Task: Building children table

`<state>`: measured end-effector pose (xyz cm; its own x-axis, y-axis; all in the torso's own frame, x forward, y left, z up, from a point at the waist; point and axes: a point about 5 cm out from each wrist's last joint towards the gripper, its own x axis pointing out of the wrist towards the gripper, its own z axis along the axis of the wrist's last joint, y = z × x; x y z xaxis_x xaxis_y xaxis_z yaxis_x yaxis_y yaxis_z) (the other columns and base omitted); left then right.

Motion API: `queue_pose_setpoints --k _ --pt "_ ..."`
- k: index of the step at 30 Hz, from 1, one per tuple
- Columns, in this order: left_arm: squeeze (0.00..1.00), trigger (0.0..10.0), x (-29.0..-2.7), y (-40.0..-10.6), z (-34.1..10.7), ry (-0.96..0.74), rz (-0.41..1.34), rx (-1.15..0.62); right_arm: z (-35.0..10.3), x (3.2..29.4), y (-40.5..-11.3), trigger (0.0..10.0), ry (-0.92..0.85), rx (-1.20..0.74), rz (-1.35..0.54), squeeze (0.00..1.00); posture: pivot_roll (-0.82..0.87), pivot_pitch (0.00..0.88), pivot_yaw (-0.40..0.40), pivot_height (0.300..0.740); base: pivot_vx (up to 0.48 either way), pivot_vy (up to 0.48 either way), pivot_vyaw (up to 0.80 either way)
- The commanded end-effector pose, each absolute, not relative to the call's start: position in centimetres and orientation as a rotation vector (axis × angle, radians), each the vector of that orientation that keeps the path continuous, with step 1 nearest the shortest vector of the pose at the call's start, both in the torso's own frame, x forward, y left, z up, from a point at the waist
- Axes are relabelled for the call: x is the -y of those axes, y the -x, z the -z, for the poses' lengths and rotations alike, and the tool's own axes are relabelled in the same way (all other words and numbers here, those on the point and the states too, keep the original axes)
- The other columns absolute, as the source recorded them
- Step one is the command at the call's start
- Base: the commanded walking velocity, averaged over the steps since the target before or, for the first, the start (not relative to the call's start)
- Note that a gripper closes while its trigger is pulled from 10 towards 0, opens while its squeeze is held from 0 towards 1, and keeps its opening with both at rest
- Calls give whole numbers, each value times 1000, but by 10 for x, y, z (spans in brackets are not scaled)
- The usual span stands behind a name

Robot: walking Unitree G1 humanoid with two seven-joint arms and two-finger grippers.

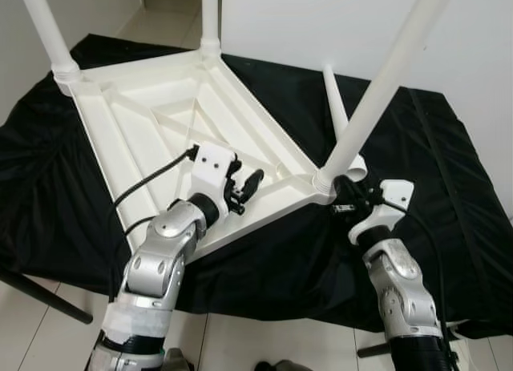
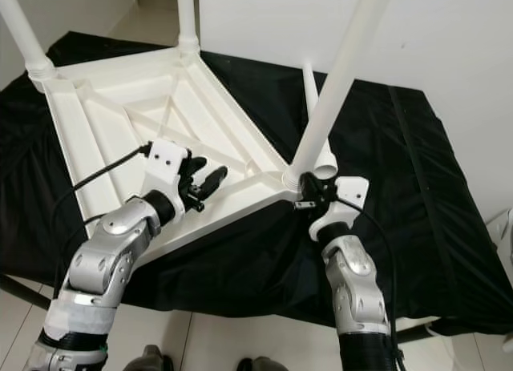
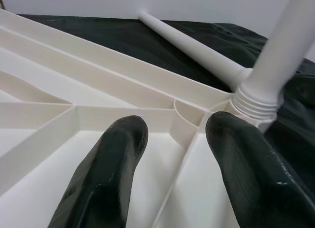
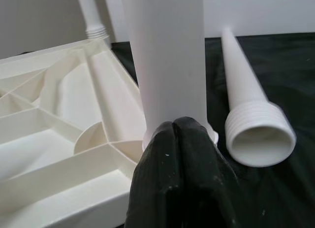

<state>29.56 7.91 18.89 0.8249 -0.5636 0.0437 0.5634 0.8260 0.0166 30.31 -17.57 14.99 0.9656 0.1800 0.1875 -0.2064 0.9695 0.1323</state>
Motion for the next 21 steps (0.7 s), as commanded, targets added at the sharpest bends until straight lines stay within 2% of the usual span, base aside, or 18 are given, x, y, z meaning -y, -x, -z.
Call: queue_pose_setpoints --k 1,5,10,15,21 --pt "0 10000 -77 -293 -186 -8 583 35 -153 187 -310 10000 -141 194 -144 0 130 110 -98 740 0 0 0" --pt "0 10000 -78 -294 -186 -22 580 37 -158 195 -321 10000 -157 207 -100 0 138 103 -98 740 0 0 0" --pt "0 10000 -79 -294 -186 -32 576 36 -162 188 -320 10000 -173 223 -143 0 140 99 -97 740 0 0 0" --pt "0 10000 -85 -299 -181 -60 529 11 -155 164 -301 10000 -141 231 -278 0 134 91 -94 740 0 0 0" --pt "0 10000 -84 -304 -174 -104 528 -40 -146 158 -288 10000 -168 210 -260 0 117 82 -78 740 0 0 0"
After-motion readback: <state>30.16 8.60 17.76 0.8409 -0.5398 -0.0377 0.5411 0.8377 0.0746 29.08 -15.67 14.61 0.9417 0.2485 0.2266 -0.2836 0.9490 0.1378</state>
